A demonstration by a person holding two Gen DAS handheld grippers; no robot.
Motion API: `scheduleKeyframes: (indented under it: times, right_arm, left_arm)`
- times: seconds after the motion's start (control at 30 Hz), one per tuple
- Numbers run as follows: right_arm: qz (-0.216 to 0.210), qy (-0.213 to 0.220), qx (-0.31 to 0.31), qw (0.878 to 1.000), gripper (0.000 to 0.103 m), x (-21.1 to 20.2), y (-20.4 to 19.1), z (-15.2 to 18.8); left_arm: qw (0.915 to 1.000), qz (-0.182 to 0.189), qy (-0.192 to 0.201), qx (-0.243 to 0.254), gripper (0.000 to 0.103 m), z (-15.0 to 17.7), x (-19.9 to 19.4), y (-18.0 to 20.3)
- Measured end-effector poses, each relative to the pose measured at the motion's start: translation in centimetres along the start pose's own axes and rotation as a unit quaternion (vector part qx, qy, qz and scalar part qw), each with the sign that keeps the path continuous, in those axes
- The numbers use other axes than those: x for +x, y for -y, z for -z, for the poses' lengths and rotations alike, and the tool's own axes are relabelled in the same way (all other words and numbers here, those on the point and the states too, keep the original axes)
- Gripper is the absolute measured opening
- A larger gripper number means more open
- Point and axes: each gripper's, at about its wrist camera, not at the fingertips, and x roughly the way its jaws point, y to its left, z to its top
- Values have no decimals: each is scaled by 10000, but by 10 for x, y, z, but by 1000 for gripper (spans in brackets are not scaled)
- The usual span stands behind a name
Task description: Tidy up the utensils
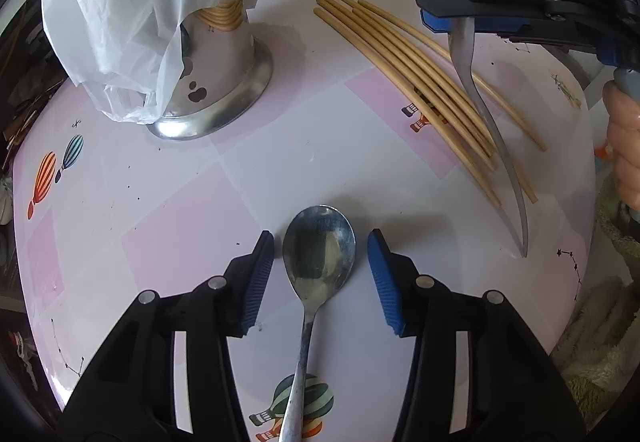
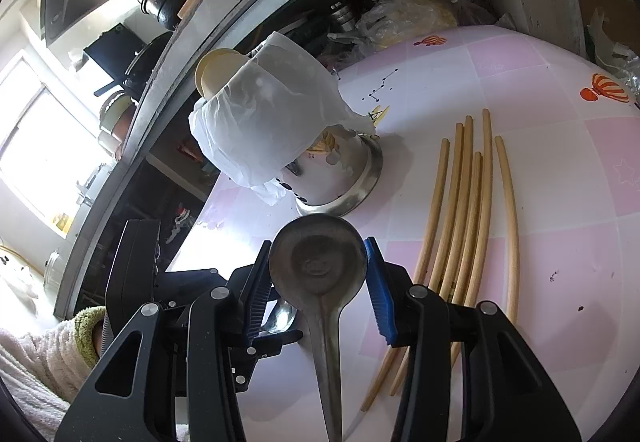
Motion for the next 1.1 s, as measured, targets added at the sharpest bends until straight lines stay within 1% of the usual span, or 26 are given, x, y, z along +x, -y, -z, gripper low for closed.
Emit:
scheduleKeyframes:
  times: [0.07,0.1,0.3,0.4,0.57,0.7,0.8,0.97,1.1]
  right_arm:
    - [-5,9,9,10000,44,0,1,0]
    - [-4,12,13,10000,44,0,1,0]
    - [36,45,8,10000,44,-3,1,0]
    - [59,56,5,10000,44,-4,1,-1]
    - [82,73,-30,9999,44,-5,-2,-2]
    - [99,96,-86,9999,44,-8,-6,-3]
    - [118,117,-147,9998,44,-10,-11,-5]
    - [147,139,-282,9994,44,-13,-23,-7]
    - [184,133,-404,9989,44,-14,-36,-7]
  left_arm:
    - [10000,-15,64,-3,36,-1,1,-2]
    - [10000,-10,83,-30,35,-2,2,-2]
    - [9997,34,222,-128,34,-3,0,-5]
    - [9992,61,362,-186,34,0,-10,-11]
    - [9963,39,803,-305,34,2,-37,-19]
    - [9909,-11,1253,-488,34,9,-65,-28]
    - [9847,-52,1624,-627,34,19,-91,-32]
    - [9721,-178,2194,-813,34,38,-128,-39]
    - [9627,-270,2530,-919,34,50,-144,-43]
